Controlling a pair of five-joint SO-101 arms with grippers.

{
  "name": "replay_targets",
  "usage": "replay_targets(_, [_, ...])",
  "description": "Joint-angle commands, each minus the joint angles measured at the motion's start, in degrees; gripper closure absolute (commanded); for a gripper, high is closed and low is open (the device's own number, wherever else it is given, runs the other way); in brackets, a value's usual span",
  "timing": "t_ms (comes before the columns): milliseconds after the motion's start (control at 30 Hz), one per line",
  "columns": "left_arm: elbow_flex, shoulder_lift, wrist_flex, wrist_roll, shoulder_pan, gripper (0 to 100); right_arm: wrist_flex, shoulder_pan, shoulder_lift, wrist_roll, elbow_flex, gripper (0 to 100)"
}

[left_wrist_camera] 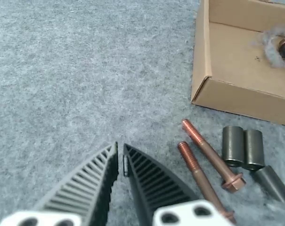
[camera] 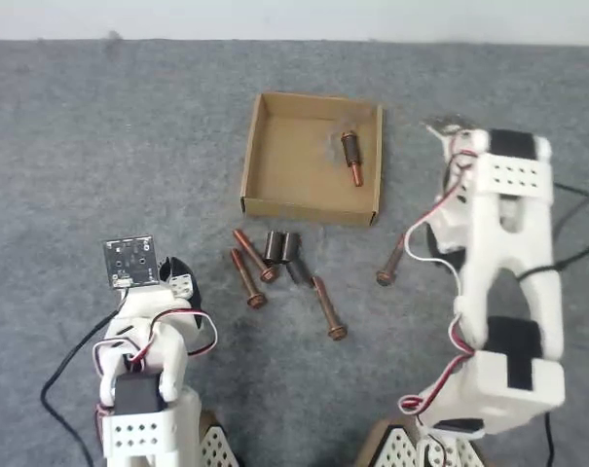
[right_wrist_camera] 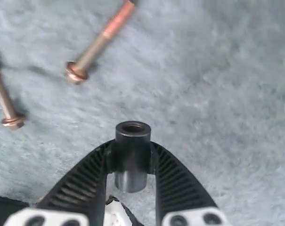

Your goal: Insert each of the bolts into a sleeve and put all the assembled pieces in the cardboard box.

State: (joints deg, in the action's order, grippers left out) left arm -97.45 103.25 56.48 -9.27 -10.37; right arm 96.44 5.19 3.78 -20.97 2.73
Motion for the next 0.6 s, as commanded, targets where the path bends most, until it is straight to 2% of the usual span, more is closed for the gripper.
replay_targets(0, [0.8,0.6,-2.0,0.5,-0.2,99,-3.2,3.8,-6.0,0.3,5.1,99.1])
replay_targets(467, [0.8,0.6,-2.0,0.5,-0.3,99,-23.7,13.9,-23.5,0.8,36.3,99.1])
replay_targets(567, [0.8,0.6,-2.0,0.5,-0.3,99,-28.6,15.3,-26.7,3.9,41.4,99.1])
